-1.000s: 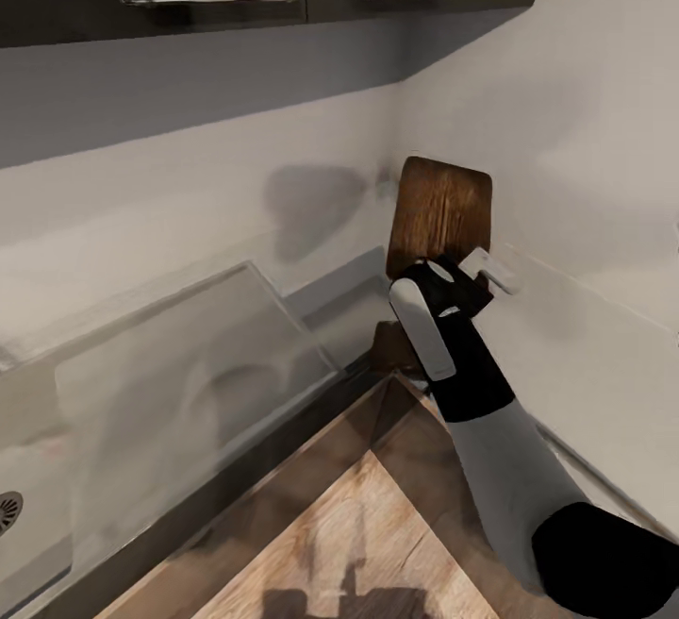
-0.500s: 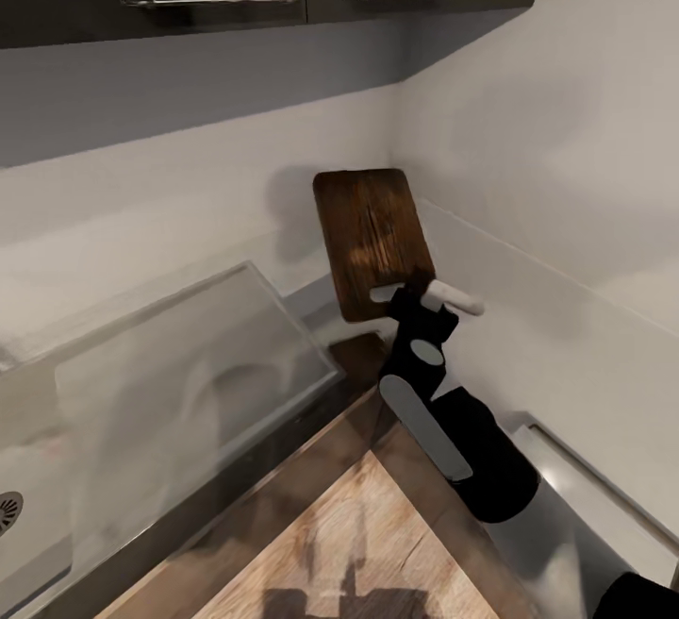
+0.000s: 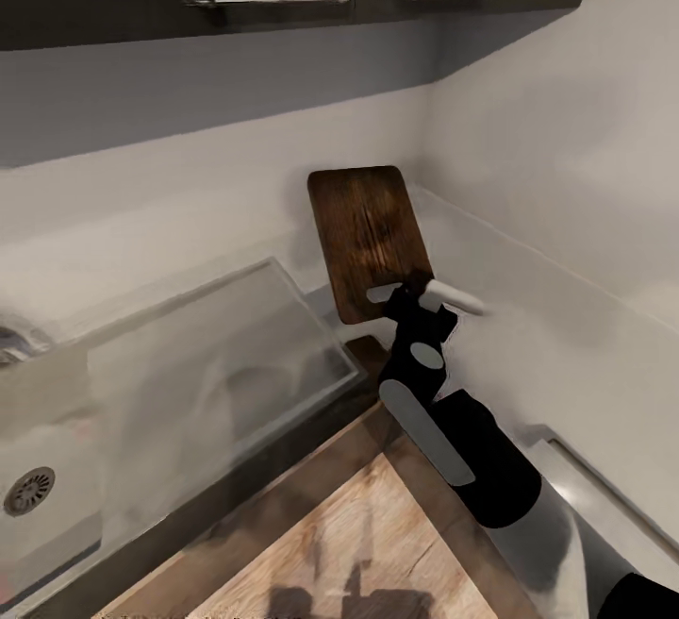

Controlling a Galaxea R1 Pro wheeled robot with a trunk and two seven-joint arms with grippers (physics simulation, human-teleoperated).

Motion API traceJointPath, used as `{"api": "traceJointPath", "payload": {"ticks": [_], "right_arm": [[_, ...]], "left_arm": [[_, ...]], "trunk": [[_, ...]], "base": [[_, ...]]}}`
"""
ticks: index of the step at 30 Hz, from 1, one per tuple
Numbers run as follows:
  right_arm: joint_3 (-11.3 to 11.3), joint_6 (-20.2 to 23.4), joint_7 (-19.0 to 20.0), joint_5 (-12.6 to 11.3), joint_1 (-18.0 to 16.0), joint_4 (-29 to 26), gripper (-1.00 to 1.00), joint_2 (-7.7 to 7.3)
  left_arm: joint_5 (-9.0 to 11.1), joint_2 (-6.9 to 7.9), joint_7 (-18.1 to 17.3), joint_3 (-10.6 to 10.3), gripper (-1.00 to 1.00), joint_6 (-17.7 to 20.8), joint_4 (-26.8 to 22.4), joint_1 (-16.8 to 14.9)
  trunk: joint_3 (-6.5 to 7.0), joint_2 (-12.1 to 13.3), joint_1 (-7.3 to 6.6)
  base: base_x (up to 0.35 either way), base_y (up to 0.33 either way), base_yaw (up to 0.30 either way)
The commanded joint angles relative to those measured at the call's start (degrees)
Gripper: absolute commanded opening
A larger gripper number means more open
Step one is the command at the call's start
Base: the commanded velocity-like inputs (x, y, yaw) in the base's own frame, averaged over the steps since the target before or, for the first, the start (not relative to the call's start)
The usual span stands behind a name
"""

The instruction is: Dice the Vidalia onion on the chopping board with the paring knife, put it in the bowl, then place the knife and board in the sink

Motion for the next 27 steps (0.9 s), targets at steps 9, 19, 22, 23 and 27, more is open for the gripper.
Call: {"api": "traceJointPath", "payload": {"ticks": [9, 19, 22, 23, 27], "right_arm": [[0.1, 0.7, -0.4, -0.2, -0.1, -0.1, -1.0, 0.02], [0.1, 0.7, -0.4, -2.5, -0.1, 0.1, -1.0, -0.05], [0.1, 0.7, -0.4, -2.5, -0.1, 0.1, -1.0, -0.03], [0.1, 0.7, -0.4, -2.5, -0.1, 0.1, -1.0, -0.04], [0.2, 0.7, -0.4, -2.5, -0.1, 0.1, -1.0, -0.03]], "left_arm": [[0.1, -0.07, 0.0, 0.0, 1.0, -0.1, 0.0, 0.0], [0.1, -0.35, -0.2, 0.0, 1.0, -0.2, -0.1, 0.0], [0.1, -0.4, -0.2, 0.0, 1.0, -0.2, -0.1, 0.0], [0.1, -0.41, -0.2, 0.0, 1.0, -0.2, -0.1, 0.0], [0.1, -0.42, -0.2, 0.0, 1.0, -0.2, -0.1, 0.0]], "trunk": [[-0.09, -0.1, 0.04], [0.14, -0.1, 0.04], [0.4, -0.1, 0.04], [0.49, -0.1, 0.04], [0.85, -0.1, 0.04]], "base": [[0.0, 0.0, 0.288], [-0.153, 0.06, 0.25], [-0.298, 0.139, 0.035], [-0.3, 0.141, 0.013], [-0.301, 0.144, 0.004]]}}
